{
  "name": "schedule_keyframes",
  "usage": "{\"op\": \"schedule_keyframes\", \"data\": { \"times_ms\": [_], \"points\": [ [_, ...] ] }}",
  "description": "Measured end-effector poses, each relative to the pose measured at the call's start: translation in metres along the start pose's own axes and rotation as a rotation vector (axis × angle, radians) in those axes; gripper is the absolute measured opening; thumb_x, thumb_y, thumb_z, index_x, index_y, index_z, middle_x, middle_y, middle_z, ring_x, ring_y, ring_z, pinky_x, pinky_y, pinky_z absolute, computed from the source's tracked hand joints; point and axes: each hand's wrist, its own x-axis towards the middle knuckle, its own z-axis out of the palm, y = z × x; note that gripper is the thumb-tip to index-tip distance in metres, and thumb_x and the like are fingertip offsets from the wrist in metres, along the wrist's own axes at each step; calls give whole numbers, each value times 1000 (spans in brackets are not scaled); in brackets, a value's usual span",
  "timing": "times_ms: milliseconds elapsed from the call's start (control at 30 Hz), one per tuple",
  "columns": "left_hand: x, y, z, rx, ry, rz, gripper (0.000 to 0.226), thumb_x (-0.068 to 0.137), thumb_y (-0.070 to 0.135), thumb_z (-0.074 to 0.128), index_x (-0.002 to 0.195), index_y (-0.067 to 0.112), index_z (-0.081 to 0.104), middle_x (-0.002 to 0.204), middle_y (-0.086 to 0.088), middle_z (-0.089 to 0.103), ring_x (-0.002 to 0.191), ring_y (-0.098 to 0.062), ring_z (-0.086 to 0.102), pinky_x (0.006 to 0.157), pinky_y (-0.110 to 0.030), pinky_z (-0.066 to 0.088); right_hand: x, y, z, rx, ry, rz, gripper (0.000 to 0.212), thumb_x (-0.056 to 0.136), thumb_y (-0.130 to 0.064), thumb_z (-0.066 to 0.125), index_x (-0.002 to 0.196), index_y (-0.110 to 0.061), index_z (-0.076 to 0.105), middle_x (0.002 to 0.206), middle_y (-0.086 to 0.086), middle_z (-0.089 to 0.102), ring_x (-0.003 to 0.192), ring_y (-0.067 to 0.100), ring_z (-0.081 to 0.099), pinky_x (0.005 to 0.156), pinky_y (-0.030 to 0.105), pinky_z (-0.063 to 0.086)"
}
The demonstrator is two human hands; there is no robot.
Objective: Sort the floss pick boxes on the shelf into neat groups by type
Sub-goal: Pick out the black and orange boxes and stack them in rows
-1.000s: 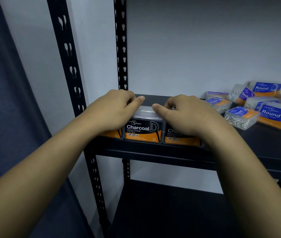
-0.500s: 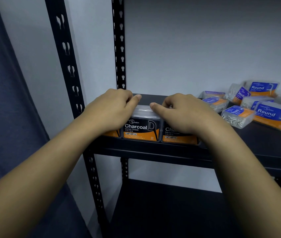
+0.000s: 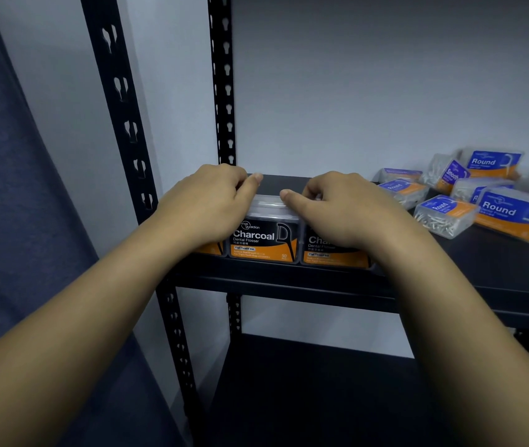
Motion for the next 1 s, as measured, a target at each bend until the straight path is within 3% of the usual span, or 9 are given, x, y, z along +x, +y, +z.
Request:
{"op": "schedule_keyframes", "data": {
  "times_ms": [233,700,833,1000],
  "points": [
    [-1,3,1,8,42,-13,57,106,52,28,75,15,59,68,-3,59,65,-22,58,57,-34,36,1,0,0,3,7,0,49,95,-70,41,89,-29,67,98,-3,68,95,23,63,73,35,44],
    [0,2,-4,-17,-35,-4,52,106,50,32,67,21,52,64,0,56,62,-17,53,57,-34,34,-1,-1,-2,-1,-19,6,49,95,-70,41,94,-29,67,100,-3,66,97,23,62,77,37,46],
    [2,1,-8,-35,-104,-12,41,103,48,42,84,21,64,75,1,63,71,-17,59,60,-33,39,-2,-2,-3,-11,-29,-2,49,96,-69,40,97,-29,67,99,-2,64,99,24,61,80,38,49],
    [6,3,-17,-55,-216,-26,29,101,45,50,93,23,67,83,7,65,79,-9,61,60,-28,40,-1,0,-5,21,-55,-8,51,94,-73,40,99,-30,67,103,-3,66,97,21,60,77,36,47]
  ]
}}
